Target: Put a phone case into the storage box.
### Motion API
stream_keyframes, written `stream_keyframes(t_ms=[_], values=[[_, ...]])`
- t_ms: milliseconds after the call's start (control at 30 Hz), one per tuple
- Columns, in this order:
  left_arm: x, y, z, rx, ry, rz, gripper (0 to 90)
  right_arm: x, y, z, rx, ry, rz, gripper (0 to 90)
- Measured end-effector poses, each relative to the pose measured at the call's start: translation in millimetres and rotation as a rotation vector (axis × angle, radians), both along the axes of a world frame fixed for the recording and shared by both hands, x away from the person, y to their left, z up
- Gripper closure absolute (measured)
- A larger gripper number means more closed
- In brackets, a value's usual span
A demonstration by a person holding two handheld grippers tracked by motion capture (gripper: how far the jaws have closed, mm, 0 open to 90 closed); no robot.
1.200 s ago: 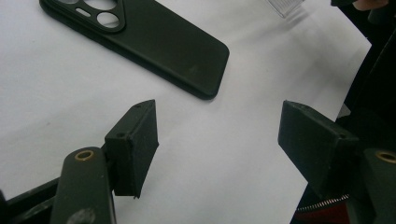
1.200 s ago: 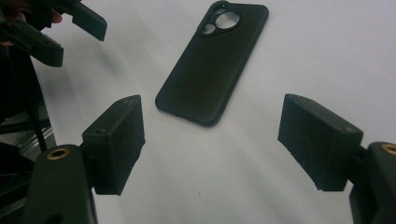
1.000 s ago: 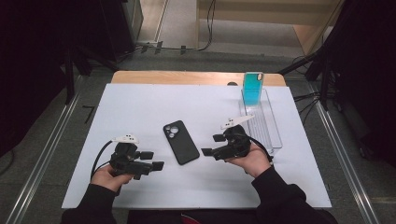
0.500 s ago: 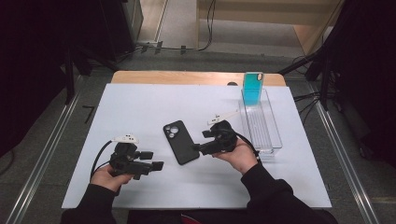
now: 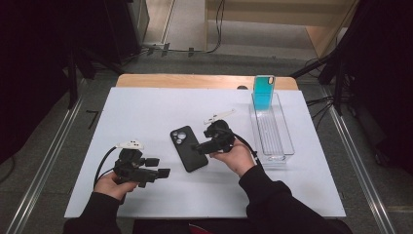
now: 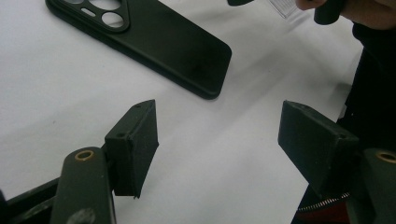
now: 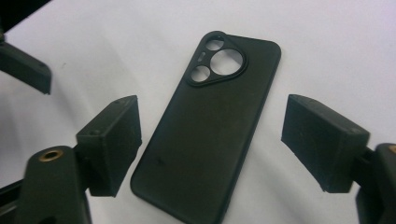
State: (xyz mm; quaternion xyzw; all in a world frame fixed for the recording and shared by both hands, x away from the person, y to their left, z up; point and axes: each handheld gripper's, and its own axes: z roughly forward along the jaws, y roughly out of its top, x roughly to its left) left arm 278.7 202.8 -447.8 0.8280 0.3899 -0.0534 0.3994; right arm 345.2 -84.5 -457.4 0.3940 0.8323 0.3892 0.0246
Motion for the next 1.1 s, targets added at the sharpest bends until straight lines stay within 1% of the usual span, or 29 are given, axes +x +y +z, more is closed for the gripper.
stream_keyframes(t_ms=[67,167,200,267,333,367,400,467,533,600,700,767,833,967,1067,1100], values=[[-0.2,0.0,-0.1,0.000,0.001,-0.001,28.4,2.4,3.7,-1.5,-0.014,0.001,-0.015,17.0],[0.0,0.6,-0.1,-0.001,0.000,-0.002,28.5,5.8,7.5,-3.0,-0.009,0.003,-0.029,16.6],[0.1,0.8,0.0,0.000,0.001,-0.002,28.4,6.6,9.2,-3.4,-0.004,0.007,-0.022,16.8],[0.3,1.1,-0.3,0.000,0.002,-0.002,28.4,6.6,14.0,-4.6,-0.003,0.011,0.005,21.1],[0.2,1.4,-0.3,0.000,0.002,-0.001,28.5,6.8,19.1,-7.3,0.008,0.015,0.028,24.5],[0.1,1.6,-0.1,0.001,0.002,-0.002,28.4,6.7,21.8,-8.7,0.011,0.019,0.034,26.5],[-0.1,1.7,0.1,-0.001,0.001,-0.001,28.4,6.2,24.4,-9.9,0.011,0.029,0.042,29.6],[-0.1,2.1,0.3,-0.001,0.000,0.000,28.4,4.9,29.8,-12.2,0.012,0.057,0.065,40.4],[0.0,2.3,0.1,-0.002,0.001,0.002,28.5,2.0,35.2,-13.3,0.007,0.065,0.100,52.4],[0.3,2.5,0.0,0.001,0.001,0.000,28.5,-0.5,40.0,-14.5,-0.004,0.065,0.120,62.8],[0.4,2.3,-0.3,0.007,0.001,-0.001,28.4,-1.4,43.8,-18.5,0.029,0.106,0.158,80.0],[0.5,2.2,-0.5,0.008,0.000,-0.003,28.4,-4.1,47.7,-21.6,0.013,0.115,0.180,86.7],[0.6,2.3,-0.5,0.010,-0.001,-0.003,28.5,-7.1,51.9,-25.0,-0.004,0.113,0.195,87.0],[0.6,2.5,-0.8,0.009,0.000,-0.004,28.5,-10.7,56.7,-32.0,-0.018,0.133,0.208,87.2],[0.4,2.1,-0.8,0.012,0.001,-0.003,28.5,-11.8,58.4,-38.5,-0.034,0.143,0.206,87.2],[0.5,2.0,-0.9,0.012,0.002,-0.004,28.4,-12.1,58.2,-40.1,-0.033,0.154,0.198,87.2]])
